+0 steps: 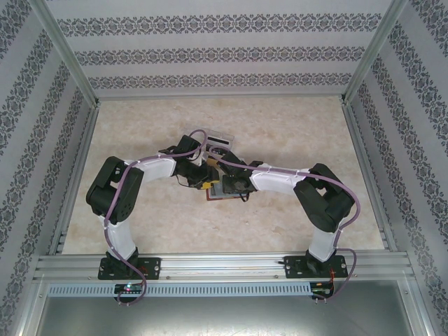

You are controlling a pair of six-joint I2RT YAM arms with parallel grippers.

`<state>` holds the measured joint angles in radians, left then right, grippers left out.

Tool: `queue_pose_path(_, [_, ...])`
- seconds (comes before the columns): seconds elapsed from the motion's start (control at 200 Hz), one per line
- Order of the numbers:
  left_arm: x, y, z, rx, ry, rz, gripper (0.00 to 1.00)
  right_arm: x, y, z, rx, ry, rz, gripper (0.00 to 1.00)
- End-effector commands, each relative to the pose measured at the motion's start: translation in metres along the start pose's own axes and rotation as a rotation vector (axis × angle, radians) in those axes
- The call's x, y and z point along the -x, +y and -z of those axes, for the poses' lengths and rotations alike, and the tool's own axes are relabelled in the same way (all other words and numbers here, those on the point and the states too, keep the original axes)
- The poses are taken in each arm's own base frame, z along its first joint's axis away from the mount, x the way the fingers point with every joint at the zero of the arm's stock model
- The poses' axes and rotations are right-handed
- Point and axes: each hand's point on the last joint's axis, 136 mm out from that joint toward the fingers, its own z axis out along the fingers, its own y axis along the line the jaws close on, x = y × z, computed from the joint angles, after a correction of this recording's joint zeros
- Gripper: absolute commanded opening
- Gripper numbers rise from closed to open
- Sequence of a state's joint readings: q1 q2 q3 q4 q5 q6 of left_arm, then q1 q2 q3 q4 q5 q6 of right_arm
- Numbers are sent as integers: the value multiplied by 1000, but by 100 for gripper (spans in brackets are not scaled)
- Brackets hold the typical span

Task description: Take the credit cards out of the card holder

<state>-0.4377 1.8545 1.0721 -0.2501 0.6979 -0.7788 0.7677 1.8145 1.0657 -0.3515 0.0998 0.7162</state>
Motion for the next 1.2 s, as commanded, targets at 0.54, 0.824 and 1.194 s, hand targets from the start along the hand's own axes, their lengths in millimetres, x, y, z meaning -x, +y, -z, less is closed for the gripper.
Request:
queue_pose_path(0.54, [4,-22,-9,-70,15,-72,33,-4,5,7,119,21,-37,40])
queue_pose_path(0.824, [5,-60,2,-223,9,-108,35,35,-3,74,247,-197,-71,54])
queue_pose_path(1.194, [3,-87,-28,-205,16,-161,54,38,-55,105,193,-347,-206,58])
